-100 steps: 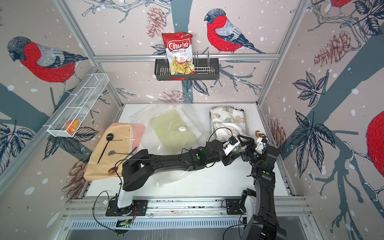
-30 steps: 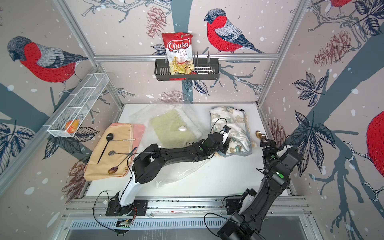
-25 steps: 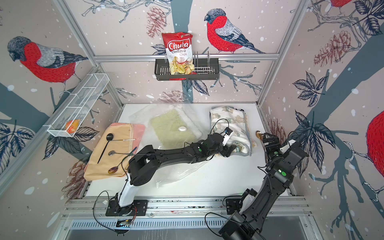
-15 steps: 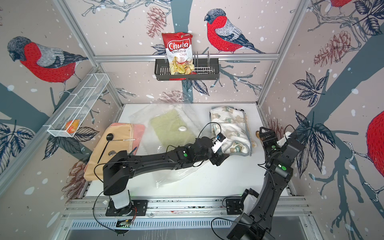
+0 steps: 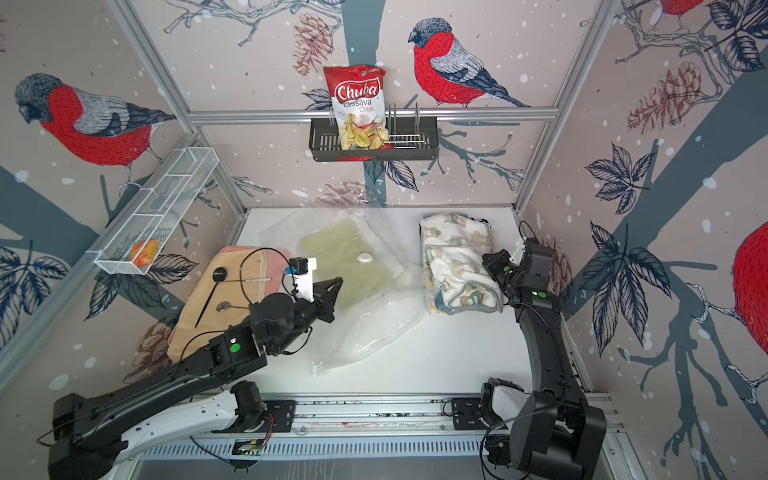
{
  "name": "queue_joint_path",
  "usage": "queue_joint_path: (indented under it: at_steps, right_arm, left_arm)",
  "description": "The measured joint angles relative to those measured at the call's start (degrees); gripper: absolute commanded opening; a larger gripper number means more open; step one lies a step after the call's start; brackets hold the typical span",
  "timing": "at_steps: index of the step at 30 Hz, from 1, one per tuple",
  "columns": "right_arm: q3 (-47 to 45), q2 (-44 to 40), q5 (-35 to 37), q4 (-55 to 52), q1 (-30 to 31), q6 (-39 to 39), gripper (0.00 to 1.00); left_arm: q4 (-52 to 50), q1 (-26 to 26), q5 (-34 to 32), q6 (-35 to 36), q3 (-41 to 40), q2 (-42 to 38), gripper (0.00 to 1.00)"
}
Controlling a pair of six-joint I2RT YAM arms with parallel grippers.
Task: Take the blanket out of the vacuum bag
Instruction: Place the blanket at the center of the board.
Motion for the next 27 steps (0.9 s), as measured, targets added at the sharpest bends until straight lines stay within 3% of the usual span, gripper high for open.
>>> queue_joint_path:
  at_steps: [4, 8, 15, 17, 22, 24, 27]
  right_arm:
    - [-5.8, -4.1, 2.3, -1.1, 4.0, -0.2, 0.00]
    - [-10.8, -10.6, 7.6, -1.9, 4.3, -0.1, 0.10]
    - [-8.2, -6.6, 11.4, -6.3, 2.5, -0.9, 0.19]
    - [-5.0, -6.1, 11.7, -8.4, 2.5, -1.9, 0.22]
    - [3.3, -10.0, 16.0, -12.7, 7.5, -3.4, 0.33]
    - [5.7, -10.8, 18.5, -13.6, 13.2, -3.4, 0.29]
    - [7.5, -8.7, 23.5, -15.1, 23.9, -3.5, 0.09]
  left_arm:
    - [-2.5, 0.9, -0.4, -0.3, -0.5, -2.7, 0.00]
    - [-3.3, 1.0, 0.8, -0.3, -1.3, -2.5, 0.00]
    - [-3.4, 1.1, 1.9, -0.2, -1.7, -1.1, 0.00]
    - [-3.4, 1.1, 2.7, -0.1, -1.7, -1.5, 0.15]
    - [-3.9, 1.1, 2.8, -0.3, -2.8, -3.6, 0.37]
    - [-4.5, 1.1, 2.8, -0.4, -3.5, -4.7, 0.40]
    - [-5.0, 1.1, 2.6, -1.4, -4.6, -6.1, 0.41]
